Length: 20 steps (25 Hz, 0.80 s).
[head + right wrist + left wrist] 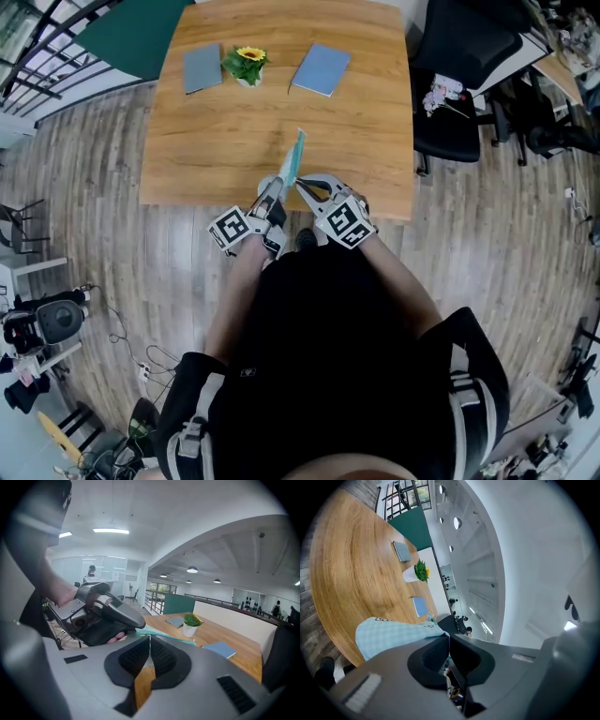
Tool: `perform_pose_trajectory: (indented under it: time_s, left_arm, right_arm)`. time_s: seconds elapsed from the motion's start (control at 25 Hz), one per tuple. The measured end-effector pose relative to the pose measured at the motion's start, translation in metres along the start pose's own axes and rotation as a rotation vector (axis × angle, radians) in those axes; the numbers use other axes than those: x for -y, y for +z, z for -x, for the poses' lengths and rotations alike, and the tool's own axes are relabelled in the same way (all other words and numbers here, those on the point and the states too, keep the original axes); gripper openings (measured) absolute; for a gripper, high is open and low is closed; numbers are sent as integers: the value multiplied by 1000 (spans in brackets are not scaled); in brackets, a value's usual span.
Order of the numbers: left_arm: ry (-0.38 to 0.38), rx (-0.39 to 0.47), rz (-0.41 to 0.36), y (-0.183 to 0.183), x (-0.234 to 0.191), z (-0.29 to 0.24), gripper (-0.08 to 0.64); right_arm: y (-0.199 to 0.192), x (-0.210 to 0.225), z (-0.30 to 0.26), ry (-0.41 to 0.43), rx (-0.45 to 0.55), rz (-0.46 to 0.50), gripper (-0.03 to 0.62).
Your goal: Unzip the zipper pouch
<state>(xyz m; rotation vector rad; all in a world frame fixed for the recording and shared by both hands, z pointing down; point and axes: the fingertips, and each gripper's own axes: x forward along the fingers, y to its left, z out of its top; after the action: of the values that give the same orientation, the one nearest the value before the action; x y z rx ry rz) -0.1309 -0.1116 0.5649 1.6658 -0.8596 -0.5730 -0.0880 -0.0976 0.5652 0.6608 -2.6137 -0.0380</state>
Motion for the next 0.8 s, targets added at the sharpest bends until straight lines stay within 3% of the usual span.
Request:
perform_pose_trajectory:
  time_s: [0.08,0.24,0.44,0.6,0.8]
  left_arm:
    - [-31,0,19,-1,6,-4,3]
    - [13,-6,2,-1,-3,-3,3]
    - [-29,9,31,0,6,-5,3]
    - [-11,32,38,2,-4,-3,18]
    - [-84,26,98,0,3,-8,49]
  right_arm:
    - [-1,2,1,-9,-2,-4,9]
    - [-4,6,1,-19,-16,-13,8]
    - [3,5,3,-8,4,-12,6]
    - [10,4,5,0,22,17,6]
    - [13,5,9,4,42,21,6]
